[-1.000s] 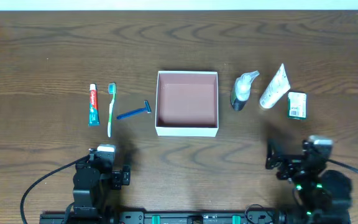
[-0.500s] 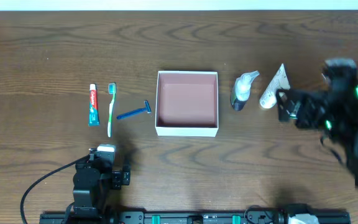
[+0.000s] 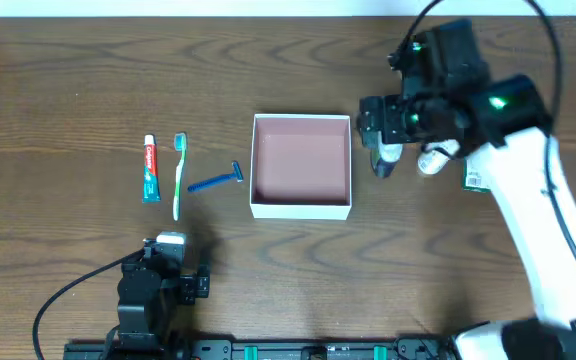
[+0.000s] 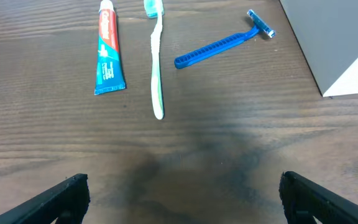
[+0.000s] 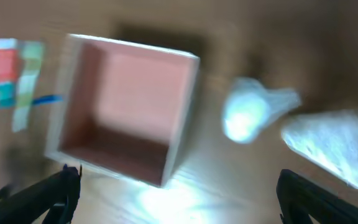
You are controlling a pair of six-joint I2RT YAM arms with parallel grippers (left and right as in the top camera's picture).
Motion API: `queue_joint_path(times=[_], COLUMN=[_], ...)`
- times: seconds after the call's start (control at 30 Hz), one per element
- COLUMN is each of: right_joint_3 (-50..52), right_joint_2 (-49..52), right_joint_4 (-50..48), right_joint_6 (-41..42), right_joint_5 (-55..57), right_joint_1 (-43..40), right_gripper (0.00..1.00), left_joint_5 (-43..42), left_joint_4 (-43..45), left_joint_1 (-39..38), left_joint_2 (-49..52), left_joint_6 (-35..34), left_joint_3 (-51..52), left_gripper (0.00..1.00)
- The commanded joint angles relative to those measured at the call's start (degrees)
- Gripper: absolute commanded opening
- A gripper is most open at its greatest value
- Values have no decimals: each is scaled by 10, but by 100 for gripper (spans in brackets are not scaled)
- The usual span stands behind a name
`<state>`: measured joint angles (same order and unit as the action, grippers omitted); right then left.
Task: Pack container
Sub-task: 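Move the right gripper to the clear spray bottle and grasp it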
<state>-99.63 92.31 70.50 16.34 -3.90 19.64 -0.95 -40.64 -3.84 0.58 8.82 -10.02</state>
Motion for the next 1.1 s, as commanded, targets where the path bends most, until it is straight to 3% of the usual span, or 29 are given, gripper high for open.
queue_joint_path(times=[0.0, 0.43, 0.83, 1.07], right_joint_3=[-8, -8, -7, -7], right_joint_2=[38, 173, 214, 222], right_joint_4=[14, 9, -20, -26], right_joint_6=[96, 150, 153, 153], right_joint_5=[97, 113, 148, 141], right_joint_1=[-5, -10, -21, -28], right_gripper=[99, 88, 88, 76], left_joint_5=[-1, -1, -1, -1], left_joint_4=[-2, -2, -2, -2], left_joint_1=[3, 3, 3, 3], left_joint_2=[-4, -4, -4, -4], left_joint_6=[-5, -5, -5, -5], left_joint_3=[9, 9, 9, 9], left_gripper=[98, 98, 98, 98])
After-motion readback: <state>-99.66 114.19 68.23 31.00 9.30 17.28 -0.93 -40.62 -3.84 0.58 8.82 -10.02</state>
